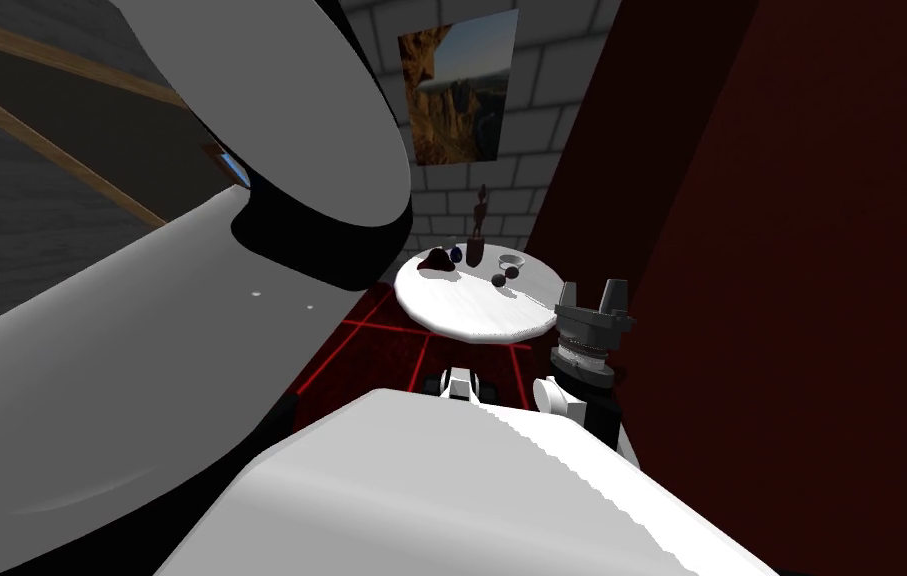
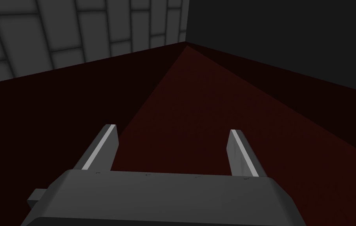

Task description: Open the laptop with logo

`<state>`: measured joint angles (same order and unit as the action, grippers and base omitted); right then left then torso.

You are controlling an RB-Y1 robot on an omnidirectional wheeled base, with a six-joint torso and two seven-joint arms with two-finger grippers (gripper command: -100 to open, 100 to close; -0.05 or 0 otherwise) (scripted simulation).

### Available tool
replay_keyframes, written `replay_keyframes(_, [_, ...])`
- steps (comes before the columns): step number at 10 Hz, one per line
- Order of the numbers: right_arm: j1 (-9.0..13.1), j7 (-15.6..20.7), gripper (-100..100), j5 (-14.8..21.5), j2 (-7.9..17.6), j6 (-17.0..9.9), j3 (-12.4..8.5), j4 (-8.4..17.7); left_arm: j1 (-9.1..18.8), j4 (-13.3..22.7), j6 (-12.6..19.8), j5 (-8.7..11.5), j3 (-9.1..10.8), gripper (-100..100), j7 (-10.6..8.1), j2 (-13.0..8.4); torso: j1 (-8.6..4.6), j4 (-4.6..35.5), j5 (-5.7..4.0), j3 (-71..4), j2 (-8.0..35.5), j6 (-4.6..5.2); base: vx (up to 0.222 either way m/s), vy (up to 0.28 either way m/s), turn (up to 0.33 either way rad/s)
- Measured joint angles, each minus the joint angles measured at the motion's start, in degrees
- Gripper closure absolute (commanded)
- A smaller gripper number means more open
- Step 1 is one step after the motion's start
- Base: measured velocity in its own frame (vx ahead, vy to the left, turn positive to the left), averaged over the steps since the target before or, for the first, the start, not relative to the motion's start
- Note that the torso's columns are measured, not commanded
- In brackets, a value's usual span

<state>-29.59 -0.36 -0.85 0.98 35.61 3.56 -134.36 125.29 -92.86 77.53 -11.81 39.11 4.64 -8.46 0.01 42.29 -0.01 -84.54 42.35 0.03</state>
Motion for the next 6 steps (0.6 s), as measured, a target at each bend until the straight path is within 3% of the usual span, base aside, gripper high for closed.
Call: replay_keyframes(6, [0.0, 0.0, 0, 0.0, 0.0, 0.0, 0.0, 0.0, -0.5, 8.2, -8.4, -3.7, -1.25, -100, -2.82, -0.3, -0.05, 0.0, -0.01, 0.0, -0.1, -0.04, -0.058, 0.052, -0.088])
